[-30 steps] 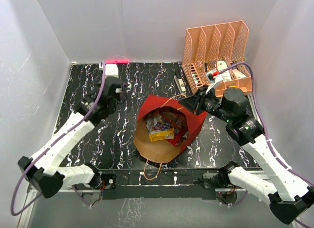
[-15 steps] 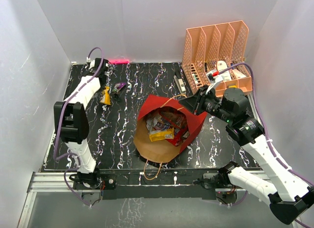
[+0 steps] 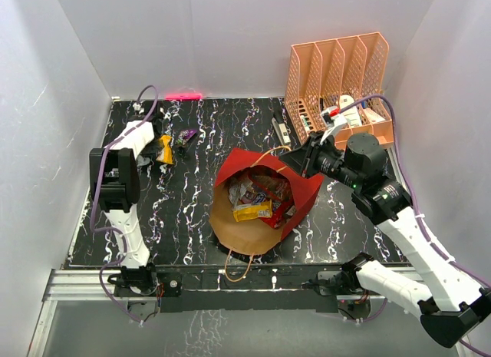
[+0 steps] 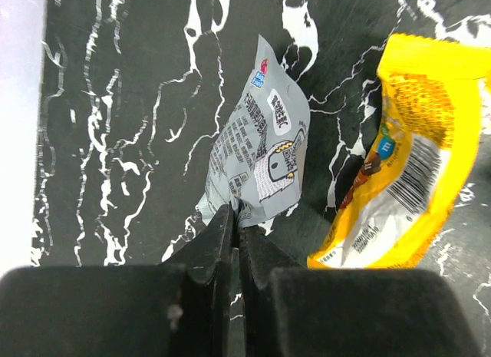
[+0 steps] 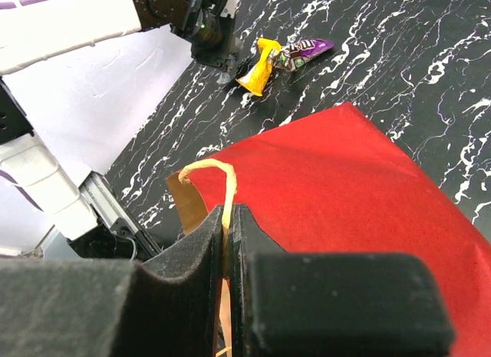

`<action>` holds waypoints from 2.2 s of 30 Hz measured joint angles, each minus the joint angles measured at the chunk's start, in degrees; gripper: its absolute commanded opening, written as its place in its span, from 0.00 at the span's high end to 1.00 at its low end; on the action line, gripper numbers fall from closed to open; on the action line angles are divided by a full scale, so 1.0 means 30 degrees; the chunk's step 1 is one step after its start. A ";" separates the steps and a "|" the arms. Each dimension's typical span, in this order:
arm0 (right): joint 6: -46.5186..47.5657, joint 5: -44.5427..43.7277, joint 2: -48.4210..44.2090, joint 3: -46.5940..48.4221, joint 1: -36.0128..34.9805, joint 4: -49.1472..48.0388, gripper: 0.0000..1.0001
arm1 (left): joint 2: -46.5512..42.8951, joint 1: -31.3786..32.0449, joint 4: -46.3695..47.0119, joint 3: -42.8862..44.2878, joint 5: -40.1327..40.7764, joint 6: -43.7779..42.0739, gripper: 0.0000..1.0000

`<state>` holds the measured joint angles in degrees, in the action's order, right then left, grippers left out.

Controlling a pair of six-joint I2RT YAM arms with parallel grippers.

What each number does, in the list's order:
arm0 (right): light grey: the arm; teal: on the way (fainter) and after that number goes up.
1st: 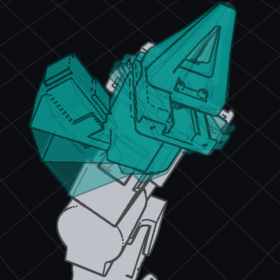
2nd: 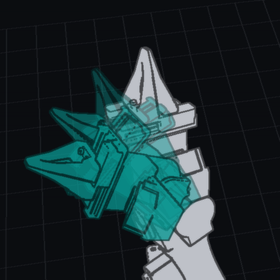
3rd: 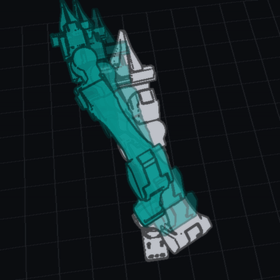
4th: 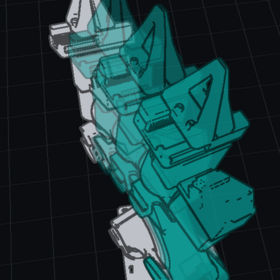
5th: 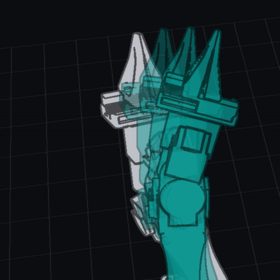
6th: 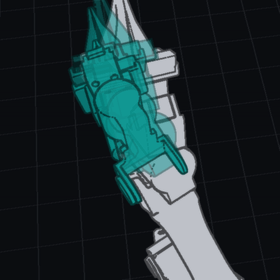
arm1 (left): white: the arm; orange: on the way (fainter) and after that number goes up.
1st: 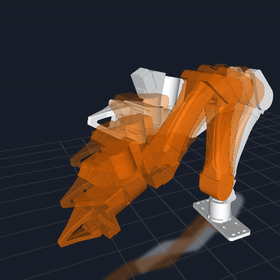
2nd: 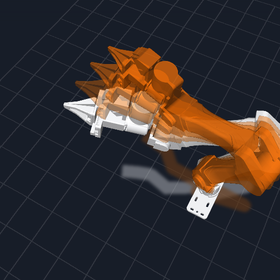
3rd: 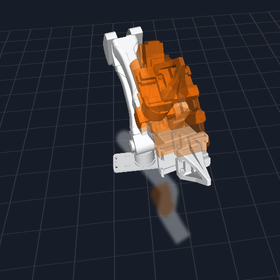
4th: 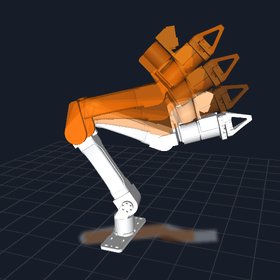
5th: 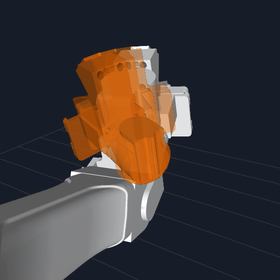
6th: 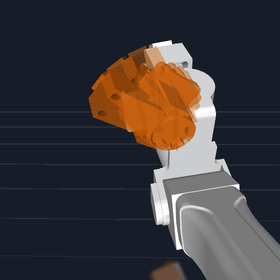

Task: Take the snacks out of the paper bag
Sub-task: Place the snack at the center of the board, then take out the snack from the paper bag.

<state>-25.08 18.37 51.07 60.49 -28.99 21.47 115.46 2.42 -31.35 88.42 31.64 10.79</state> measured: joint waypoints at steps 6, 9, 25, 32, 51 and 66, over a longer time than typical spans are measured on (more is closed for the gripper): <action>-0.0044 0.0160 0.0022 0.0000 0.0000 -0.0022 0.93 | 0.0772 -0.0277 -0.0364 0.0007 -0.1290 0.0175 0.75; -0.0058 0.0204 -0.0036 0.0000 0.0000 -0.0022 0.93 | 0.0117 -0.0270 -0.0160 -0.0262 -0.2208 0.0430 0.59; -0.0080 0.0058 -0.0539 0.0000 0.0000 0.0138 0.93 | -1.7158 0.0430 0.2565 -0.9996 -1.3092 0.3228 0.28; -0.0087 0.0233 -0.0350 -0.0007 0.0000 0.0022 0.93 | -2.3605 0.0801 0.1821 -1.4557 -1.7537 0.6215 0.28; -0.0313 0.0583 -0.0248 -0.0219 0.0000 -0.0605 0.93 | -2.4414 0.4947 0.4422 -1.2896 -2.0684 1.0848 0.27; -0.0379 0.0321 -0.0495 -0.0444 0.0000 -0.0634 0.93 | -1.6895 2.1915 0.6280 -1.1781 -0.8116 0.8925 0.36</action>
<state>-26.22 19.33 49.58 59.16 -28.99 19.57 64.77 68.16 -12.51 53.08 7.29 37.56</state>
